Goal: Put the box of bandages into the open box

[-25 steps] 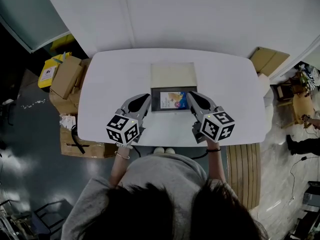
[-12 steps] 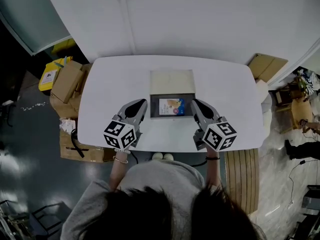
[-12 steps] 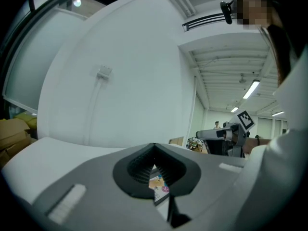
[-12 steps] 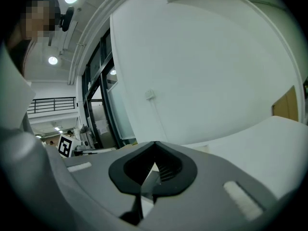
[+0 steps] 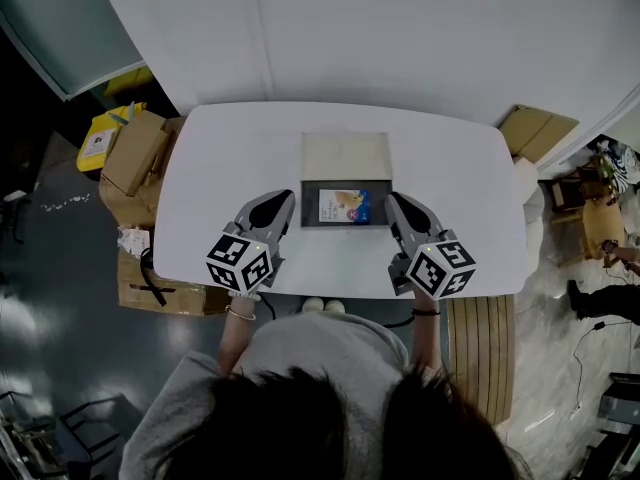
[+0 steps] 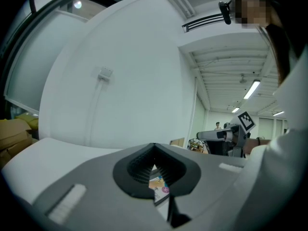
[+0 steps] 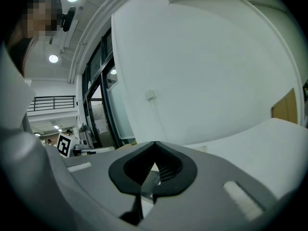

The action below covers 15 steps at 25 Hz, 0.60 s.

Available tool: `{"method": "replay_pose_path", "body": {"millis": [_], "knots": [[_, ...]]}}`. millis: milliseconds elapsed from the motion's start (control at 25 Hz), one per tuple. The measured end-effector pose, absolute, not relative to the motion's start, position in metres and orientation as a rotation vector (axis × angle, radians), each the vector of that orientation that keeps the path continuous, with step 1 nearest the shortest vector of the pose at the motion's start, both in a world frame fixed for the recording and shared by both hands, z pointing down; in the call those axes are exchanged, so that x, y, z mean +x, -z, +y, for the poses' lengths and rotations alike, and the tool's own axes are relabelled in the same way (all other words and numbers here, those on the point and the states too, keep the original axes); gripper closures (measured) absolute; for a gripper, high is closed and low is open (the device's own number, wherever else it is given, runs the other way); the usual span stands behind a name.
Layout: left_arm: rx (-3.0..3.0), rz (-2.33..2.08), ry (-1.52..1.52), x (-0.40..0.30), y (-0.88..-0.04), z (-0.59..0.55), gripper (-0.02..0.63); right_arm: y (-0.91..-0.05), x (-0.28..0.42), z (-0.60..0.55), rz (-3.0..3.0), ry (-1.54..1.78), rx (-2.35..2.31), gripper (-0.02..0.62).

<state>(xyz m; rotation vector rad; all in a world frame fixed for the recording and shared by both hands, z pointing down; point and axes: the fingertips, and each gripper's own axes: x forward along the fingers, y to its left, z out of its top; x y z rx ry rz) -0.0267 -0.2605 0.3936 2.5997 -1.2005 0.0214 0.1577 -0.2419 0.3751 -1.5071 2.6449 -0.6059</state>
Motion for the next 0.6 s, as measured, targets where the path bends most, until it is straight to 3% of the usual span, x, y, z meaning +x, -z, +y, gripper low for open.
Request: {"method": "replay_pose_path", "body": {"millis": [600], "knots": [[2.605,-1.207,-0.011,-0.0304,-0.3882,-0.262,0.612,-0.3686,0.1598,-0.2439,2.636,0.579,-1.524,0.583]]}}
